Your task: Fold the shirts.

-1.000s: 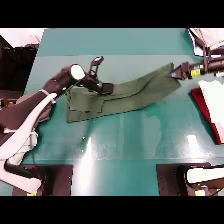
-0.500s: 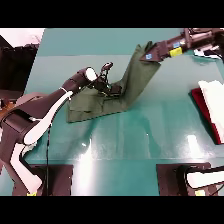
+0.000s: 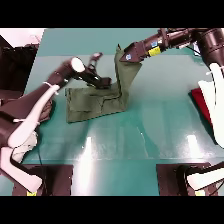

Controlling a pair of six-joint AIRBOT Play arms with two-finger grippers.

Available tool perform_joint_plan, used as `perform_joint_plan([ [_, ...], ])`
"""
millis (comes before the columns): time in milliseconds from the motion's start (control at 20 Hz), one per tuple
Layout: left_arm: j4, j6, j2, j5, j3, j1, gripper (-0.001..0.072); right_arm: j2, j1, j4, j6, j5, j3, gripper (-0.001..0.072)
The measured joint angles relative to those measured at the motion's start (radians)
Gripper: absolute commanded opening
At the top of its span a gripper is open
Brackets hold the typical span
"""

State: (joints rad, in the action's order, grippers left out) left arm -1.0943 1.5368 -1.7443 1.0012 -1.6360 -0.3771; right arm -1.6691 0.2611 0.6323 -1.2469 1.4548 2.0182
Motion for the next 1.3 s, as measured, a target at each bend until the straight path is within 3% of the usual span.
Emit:
perform_joint_plan([
  [500,-0.329,-0.001,0.481,0.166,-0.001,0.283,0.0026,-0.149,0.262,-0.001,0.041,-0.201,0.004,0.0038],
  [600,-0.352,-0.002,0.538,0.188,-0.001,0.303,0.0026,-0.206,0.331,-0.002,0.067,-0.296,0.005,0.0493],
  [650,-0.358,-0.002,0.557,0.205,-0.001,0.309,0.0026,-0.233,0.364,-0.004,0.08,-0.344,0.005,0.0558],
  [800,-0.376,-0.013,0.587,0.257,0.0,0.32,0.0026,-0.276,0.426,-0.006,0.1,-0.401,0.005,0.0554],
  [900,-0.381,-0.026,0.597,0.293,0.0,0.322,0.0026,-0.277,0.419,0.019,0.101,-0.352,0.005,0.0545],
  [950,-0.381,-0.033,0.599,0.311,0.0,0.323,0.0026,-0.272,0.404,0.043,0.096,-0.309,0.0,0.0466],
  [1150,-0.386,-0.046,0.605,0.352,0.0,0.325,0.0026,-0.201,0.27,0.104,0.071,-0.15,-0.113,0.045],
  [1300,-0.385,-0.049,0.606,0.362,0.0,0.325,0.0026,-0.134,0.128,0.117,0.033,-0.139,-0.259,0.0452],
])
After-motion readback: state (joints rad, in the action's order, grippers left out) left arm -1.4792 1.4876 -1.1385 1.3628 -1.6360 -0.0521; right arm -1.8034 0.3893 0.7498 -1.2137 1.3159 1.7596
